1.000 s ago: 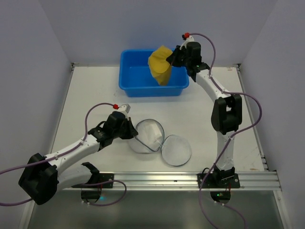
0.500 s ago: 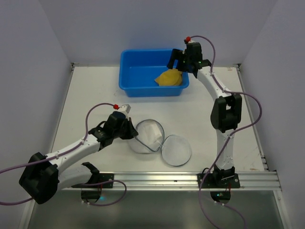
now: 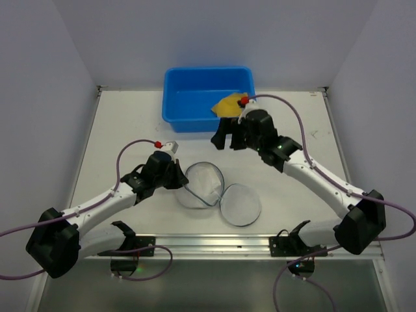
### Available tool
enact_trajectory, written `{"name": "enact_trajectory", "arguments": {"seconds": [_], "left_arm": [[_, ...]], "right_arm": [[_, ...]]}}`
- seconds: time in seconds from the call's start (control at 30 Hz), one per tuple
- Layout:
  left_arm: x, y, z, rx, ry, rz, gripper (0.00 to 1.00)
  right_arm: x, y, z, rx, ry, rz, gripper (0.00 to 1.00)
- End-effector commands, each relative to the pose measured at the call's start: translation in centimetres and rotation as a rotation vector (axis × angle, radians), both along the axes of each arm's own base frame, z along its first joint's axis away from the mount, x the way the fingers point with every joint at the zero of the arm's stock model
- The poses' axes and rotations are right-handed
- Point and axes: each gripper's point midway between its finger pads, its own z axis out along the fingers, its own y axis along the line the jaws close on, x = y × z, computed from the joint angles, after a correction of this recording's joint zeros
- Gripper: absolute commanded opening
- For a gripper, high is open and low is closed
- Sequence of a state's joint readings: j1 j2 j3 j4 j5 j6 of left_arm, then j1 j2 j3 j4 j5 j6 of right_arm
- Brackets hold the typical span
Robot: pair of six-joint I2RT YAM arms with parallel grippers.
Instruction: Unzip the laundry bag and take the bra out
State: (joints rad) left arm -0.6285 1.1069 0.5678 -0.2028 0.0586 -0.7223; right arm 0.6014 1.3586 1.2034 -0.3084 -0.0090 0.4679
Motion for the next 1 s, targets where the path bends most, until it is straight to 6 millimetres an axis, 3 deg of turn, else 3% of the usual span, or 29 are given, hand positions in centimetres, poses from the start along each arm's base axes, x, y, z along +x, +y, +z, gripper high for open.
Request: {"name": "enact_trajectory", "arguments": {"seconds": [0.0,0.07,0.17,0.33,0.5,0.67,0.97], "left_arm": [[1.6,-0.5,2.4,-0.031,-0.06,0.019,0.0],[1.6,-0.5,2.4,-0.032,-0.059,0.02,0.0],[1.4,-0.5,2.1,-0.034,-0.052,0.023,0.0],[1.1,-0.6,1.6,-0.042,-0.038,0.02,0.0],[0.8,-0.5,1.1,-0.045,-0.025,0.021,0.0],[0.8,-0.6,1.2,-0.05,-0.023,0.019,0.0],[0.8,-0.4,1.6,-0.052,-0.037,0.021,0.0]], "right_arm": [[-3.8,2.5,-3.9,0.095,0.096,-0.004,0.98],[-6.7,3.8,-6.5,0.102,0.164,0.033,0.97],[-9.5,5.3,-8.1,0.166,0.215,0.058,0.96],[-9.9,6.1,-10.1,0.158,0.233,0.019,0.94],[-10.3,7.6,-9.6,0.173,0.229,0.062,0.87],[-10.6,8.7,-10.5,0.155,0.26,0.09,0.8],[-9.9,8.1,-13.9,0.04,0.326,0.021,0.75]]}}
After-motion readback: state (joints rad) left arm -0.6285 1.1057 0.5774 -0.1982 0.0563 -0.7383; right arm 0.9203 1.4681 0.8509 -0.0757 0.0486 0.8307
